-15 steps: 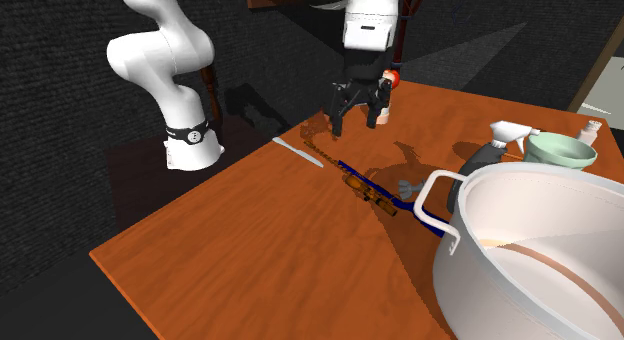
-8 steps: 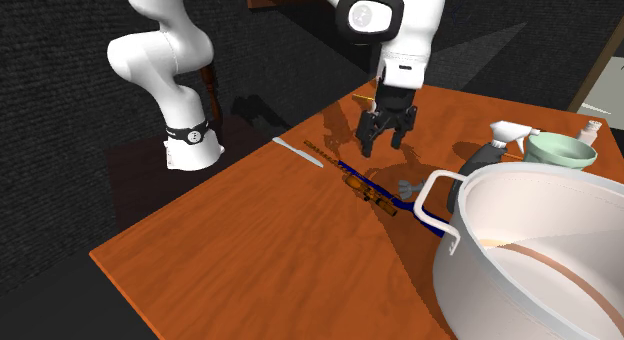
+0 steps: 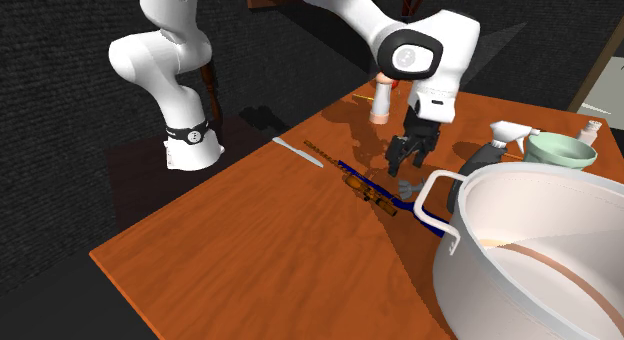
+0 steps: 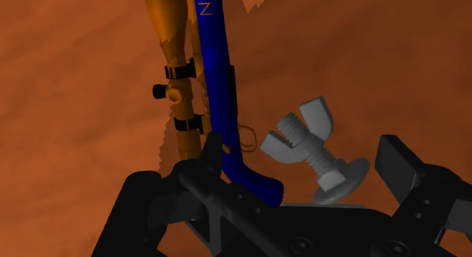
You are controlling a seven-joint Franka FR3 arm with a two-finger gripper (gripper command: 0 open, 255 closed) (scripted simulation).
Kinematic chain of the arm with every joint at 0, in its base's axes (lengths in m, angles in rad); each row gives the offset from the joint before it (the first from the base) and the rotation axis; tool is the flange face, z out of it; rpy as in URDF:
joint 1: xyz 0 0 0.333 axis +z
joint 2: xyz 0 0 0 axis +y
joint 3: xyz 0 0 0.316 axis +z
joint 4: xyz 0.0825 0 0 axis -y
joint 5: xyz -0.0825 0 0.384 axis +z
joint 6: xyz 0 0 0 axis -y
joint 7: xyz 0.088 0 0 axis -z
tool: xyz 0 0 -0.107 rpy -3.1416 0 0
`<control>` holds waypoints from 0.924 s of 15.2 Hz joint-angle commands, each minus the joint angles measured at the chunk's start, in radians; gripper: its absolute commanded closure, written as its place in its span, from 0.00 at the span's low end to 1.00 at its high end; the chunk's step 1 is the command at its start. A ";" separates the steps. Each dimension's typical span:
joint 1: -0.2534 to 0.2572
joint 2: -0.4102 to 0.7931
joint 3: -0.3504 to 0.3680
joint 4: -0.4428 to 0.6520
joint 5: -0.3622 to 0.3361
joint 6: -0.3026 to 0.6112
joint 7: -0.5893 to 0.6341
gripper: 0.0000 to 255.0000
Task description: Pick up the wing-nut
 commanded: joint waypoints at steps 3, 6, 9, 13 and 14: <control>0.016 0.050 -0.010 0.023 -0.016 0.022 0.014 0.00; 0.021 0.076 -0.018 0.021 -0.026 0.048 0.021 0.00; 0.024 0.090 -0.022 0.022 -0.031 0.061 0.025 0.00; 0.023 0.089 -0.022 0.020 -0.031 0.062 0.024 1.00; 0.023 0.089 -0.022 0.020 -0.031 0.062 0.024 1.00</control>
